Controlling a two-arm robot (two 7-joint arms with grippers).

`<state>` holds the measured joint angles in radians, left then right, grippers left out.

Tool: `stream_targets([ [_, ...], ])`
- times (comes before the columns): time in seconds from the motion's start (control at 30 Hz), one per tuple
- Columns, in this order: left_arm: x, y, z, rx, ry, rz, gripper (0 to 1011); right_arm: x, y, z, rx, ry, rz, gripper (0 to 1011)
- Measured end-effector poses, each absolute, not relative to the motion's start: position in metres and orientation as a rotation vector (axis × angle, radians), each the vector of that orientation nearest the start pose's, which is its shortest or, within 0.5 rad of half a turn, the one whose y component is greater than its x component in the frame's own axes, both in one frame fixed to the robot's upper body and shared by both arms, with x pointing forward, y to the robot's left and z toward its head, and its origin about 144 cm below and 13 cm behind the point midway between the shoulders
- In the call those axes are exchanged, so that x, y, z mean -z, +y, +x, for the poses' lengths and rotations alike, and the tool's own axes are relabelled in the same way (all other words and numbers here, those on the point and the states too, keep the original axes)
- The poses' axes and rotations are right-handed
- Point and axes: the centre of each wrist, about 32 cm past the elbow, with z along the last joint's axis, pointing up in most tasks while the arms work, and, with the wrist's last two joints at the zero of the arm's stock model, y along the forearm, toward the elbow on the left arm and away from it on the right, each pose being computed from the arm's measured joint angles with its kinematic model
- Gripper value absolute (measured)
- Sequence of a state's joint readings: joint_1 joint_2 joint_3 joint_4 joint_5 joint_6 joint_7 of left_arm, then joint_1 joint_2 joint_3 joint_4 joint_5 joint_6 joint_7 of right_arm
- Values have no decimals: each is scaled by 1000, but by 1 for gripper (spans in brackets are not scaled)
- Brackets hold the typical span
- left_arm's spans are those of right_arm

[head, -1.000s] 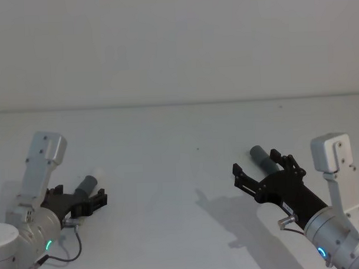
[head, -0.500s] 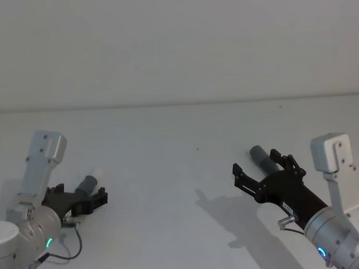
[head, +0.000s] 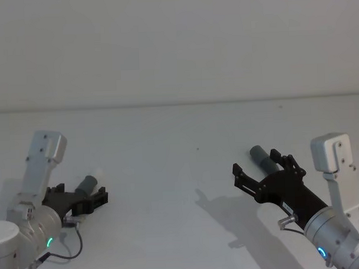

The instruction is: Use both hands to pick up one end of the pipe from the table, align the ends, and insert them.

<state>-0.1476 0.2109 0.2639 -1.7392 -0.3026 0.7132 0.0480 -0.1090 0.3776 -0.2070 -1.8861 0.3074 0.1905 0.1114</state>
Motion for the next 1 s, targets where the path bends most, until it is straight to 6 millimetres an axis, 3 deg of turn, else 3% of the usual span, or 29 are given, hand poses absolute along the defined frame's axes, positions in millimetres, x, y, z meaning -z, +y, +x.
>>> stream_targets([
  [0.6, -1226, 191, 481, -1273, 369, 371, 1002, -1197, -241, 415, 1162, 21, -88, 1000],
  [0.9, -1226, 190, 482, -1274, 376, 369, 810, -1197, -241, 415, 1162, 21, -88, 1000],
  [1.0, -1227, 190, 482, -1274, 377, 369, 688, -1197, -241, 415, 1162, 21, -88, 1000],
])
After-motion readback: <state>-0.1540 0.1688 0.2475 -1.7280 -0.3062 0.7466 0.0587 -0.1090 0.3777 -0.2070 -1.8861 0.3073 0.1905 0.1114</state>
